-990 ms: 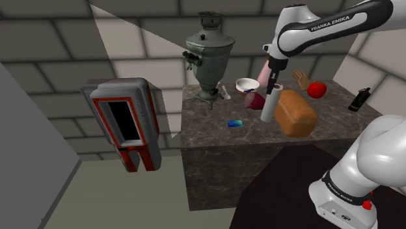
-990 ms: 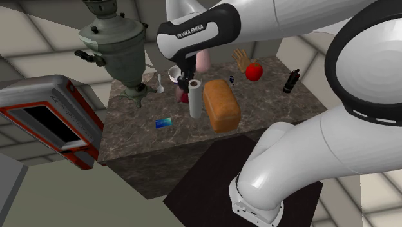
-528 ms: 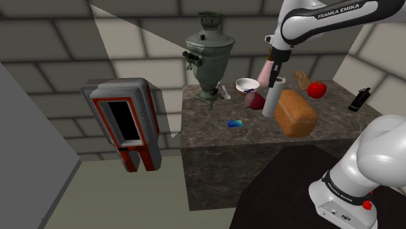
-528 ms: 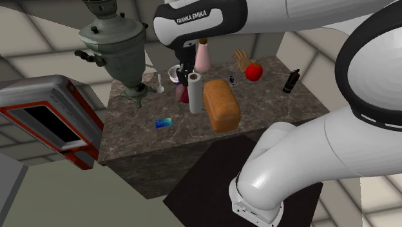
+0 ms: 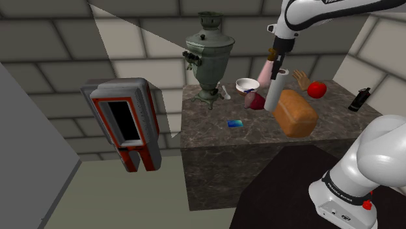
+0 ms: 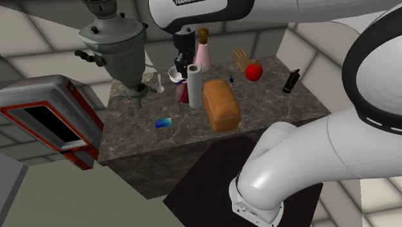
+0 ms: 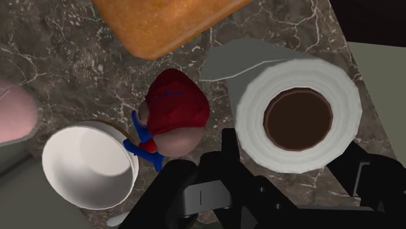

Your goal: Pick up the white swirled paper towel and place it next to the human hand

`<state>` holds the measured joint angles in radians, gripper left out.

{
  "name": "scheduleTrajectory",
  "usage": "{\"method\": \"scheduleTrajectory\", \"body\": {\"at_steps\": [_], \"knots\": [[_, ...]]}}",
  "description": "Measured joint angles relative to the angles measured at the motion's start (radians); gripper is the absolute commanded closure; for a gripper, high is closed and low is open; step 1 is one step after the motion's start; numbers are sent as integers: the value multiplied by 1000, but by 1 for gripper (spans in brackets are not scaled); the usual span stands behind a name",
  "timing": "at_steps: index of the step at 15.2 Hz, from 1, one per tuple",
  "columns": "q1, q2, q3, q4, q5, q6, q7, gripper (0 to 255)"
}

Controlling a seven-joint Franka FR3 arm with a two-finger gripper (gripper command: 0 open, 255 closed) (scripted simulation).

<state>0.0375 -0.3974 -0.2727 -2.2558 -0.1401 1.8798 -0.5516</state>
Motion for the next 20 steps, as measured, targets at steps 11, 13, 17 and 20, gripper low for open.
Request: {"method": "scheduleTrajectory", "body": {"at_steps": [11, 13, 17, 20], "knots": [[4, -4, 10, 145, 8, -148, -8, 255], [5, -4, 13, 172, 9, -176, -8, 255], [8, 3, 17, 234, 13, -232, -10, 255], [9, 13, 18, 281, 16, -268, -13, 255]]}}
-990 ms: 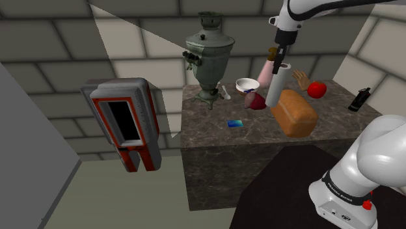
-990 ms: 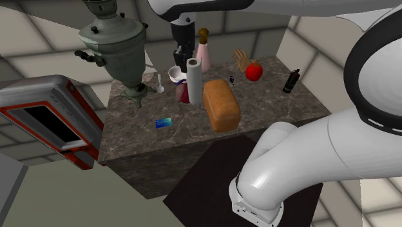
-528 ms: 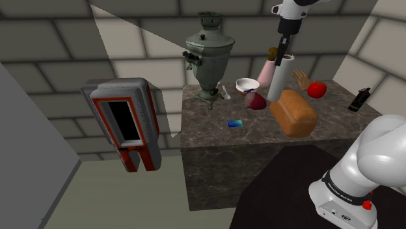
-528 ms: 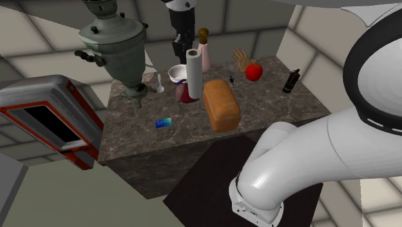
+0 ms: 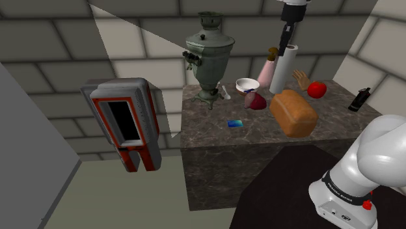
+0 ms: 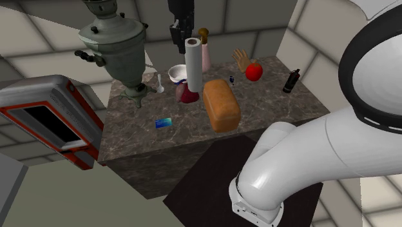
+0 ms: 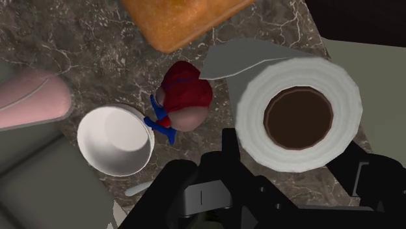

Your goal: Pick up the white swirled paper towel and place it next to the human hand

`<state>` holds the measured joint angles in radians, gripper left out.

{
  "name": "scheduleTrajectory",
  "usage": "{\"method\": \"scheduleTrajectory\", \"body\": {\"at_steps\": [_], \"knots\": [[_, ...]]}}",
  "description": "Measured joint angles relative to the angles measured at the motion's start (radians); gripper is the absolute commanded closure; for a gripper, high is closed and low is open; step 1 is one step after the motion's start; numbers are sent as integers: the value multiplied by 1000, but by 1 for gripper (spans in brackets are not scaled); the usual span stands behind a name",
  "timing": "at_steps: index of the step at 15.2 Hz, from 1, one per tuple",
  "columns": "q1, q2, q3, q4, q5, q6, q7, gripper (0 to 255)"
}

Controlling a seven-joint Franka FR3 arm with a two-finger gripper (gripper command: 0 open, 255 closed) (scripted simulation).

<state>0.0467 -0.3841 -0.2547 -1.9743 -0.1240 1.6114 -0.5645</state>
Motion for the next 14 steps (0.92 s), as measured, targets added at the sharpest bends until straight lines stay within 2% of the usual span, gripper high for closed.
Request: {"method": "scheduleTrajectory", "body": {"at_steps": [14], "knots": [[7, 66, 2, 252, 15, -187, -18, 255]]}}
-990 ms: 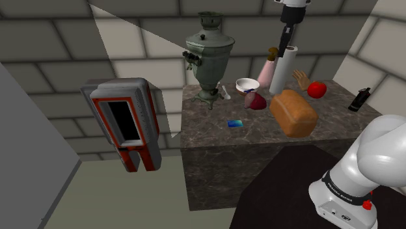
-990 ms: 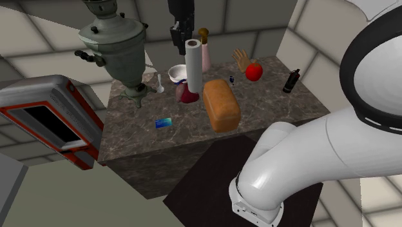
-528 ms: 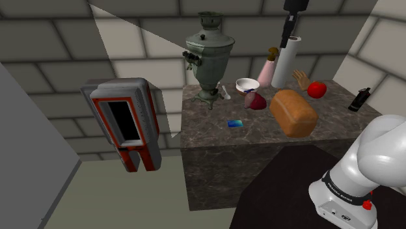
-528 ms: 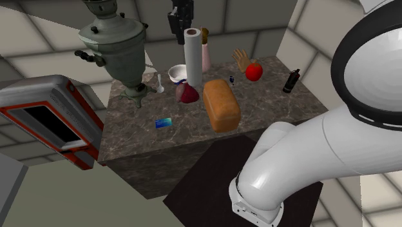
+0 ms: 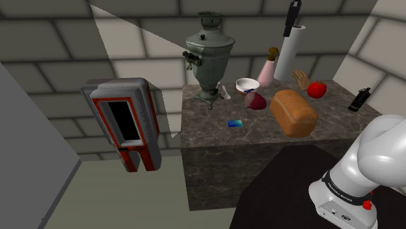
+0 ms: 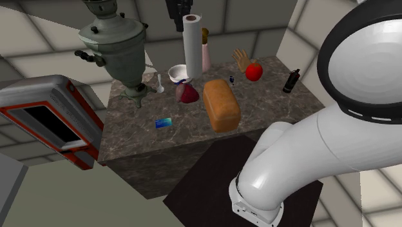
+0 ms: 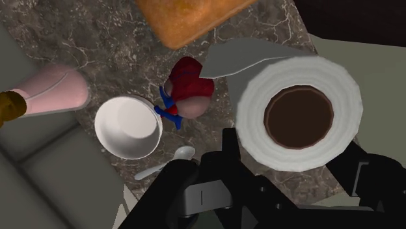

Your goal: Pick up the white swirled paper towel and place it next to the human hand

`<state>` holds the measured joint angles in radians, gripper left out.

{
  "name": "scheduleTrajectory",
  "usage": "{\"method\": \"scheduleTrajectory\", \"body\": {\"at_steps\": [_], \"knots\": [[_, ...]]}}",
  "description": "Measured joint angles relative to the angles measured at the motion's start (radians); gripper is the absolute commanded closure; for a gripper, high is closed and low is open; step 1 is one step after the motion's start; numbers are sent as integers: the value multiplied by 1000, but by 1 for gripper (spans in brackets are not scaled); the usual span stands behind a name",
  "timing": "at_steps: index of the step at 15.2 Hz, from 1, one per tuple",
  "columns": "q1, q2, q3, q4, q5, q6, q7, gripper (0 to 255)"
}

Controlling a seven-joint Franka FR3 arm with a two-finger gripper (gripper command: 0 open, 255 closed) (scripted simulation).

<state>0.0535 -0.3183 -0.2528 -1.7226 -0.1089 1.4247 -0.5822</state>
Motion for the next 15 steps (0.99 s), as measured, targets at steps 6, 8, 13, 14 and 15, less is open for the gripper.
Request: {"method": "scheduleTrajectory", "body": {"at_steps": [6, 8, 13, 14, 15], "knots": [[-40, 7, -86, 23, -23, -5, -127, 255], [-56, 7, -119, 30, -31, -7, -176, 255], [-94, 70, -221, 110, -30, -15, -320, 255], [-102, 89, -244, 134, -26, -17, -352, 255], [-112, 96, -265, 139, -26, -14, -384, 255]]}}
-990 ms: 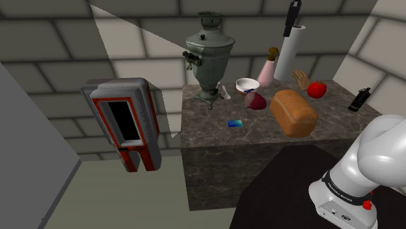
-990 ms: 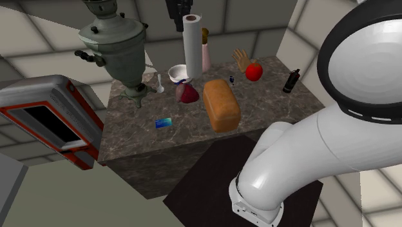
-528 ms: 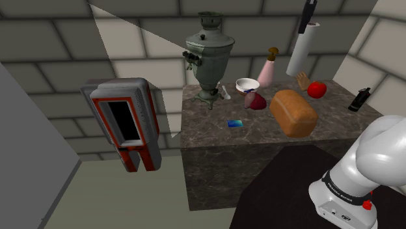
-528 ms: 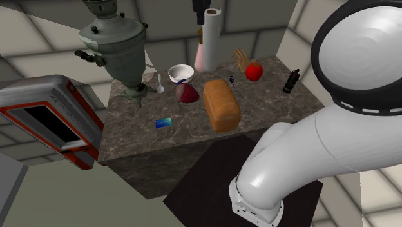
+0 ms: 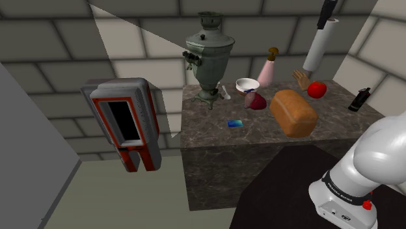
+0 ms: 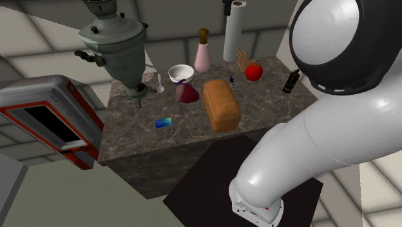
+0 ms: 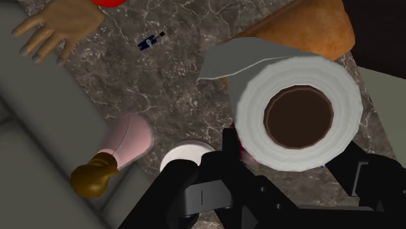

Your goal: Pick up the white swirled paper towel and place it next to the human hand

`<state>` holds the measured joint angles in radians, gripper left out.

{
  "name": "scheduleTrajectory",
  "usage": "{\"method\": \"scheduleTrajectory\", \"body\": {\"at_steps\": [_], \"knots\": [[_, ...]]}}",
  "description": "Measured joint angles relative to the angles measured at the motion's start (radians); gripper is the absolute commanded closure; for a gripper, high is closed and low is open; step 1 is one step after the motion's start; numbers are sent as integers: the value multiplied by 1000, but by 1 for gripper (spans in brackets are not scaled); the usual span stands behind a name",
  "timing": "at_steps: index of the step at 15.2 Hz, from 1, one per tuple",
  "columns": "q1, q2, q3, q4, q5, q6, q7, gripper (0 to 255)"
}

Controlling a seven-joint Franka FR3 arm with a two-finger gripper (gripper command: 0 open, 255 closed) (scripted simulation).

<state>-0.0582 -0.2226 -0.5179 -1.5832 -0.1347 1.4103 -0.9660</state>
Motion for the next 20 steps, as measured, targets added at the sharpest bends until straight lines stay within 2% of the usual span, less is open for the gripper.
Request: {"method": "scheduleTrajectory", "body": {"at_steps": [6, 10, 14, 17, 19, 20], "knots": [[-54, 108, -123, 104, 47, 1, -176, 255], [-122, 247, -218, 234, 135, -18, -326, 255], [-238, 396, -286, 372, 251, -49, -471, 255], [-378, 538, -306, 538, 366, -107, -572, 255], [-399, 558, -305, 543, 381, -98, -590, 255], [-393, 554, -306, 524, 377, -84, -591, 255]]}}
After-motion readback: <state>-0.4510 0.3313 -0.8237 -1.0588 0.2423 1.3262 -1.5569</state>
